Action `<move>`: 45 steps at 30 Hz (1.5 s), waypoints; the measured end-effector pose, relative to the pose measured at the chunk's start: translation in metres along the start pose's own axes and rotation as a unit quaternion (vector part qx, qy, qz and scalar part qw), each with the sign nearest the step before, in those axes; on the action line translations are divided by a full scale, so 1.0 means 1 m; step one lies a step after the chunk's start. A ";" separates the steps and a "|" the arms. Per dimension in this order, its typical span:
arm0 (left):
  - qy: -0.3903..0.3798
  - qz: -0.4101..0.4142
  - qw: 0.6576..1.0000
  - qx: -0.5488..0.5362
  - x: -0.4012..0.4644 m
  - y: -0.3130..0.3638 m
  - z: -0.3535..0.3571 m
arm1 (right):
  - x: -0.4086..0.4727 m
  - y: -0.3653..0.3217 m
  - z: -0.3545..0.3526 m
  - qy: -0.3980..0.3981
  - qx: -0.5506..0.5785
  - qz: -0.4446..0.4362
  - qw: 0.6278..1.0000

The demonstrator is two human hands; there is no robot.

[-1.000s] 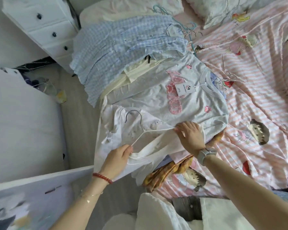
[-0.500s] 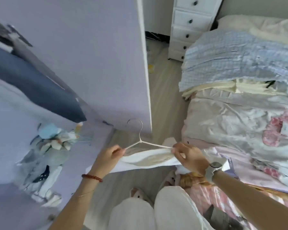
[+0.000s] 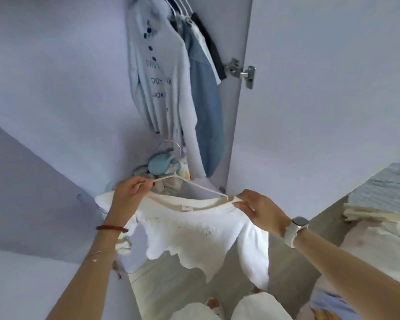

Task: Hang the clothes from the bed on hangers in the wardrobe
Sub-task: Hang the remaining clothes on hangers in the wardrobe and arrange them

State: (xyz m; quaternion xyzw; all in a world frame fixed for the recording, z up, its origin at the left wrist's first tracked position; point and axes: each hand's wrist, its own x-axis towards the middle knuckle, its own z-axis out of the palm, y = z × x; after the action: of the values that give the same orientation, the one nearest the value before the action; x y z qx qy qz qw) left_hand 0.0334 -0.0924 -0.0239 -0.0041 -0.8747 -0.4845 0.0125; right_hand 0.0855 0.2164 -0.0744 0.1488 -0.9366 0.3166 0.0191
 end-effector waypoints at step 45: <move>0.501 0.186 0.686 0.494 0.206 0.180 -0.129 | 0.418 -0.116 -0.084 0.165 0.165 0.036 0.972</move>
State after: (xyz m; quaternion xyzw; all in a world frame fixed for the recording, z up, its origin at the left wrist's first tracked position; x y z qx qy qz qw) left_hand -0.1669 -0.1071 0.2021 0.0835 -0.8325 0.1001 0.5385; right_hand -0.2846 0.0674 0.1147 0.0620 -0.8600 0.4874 0.1376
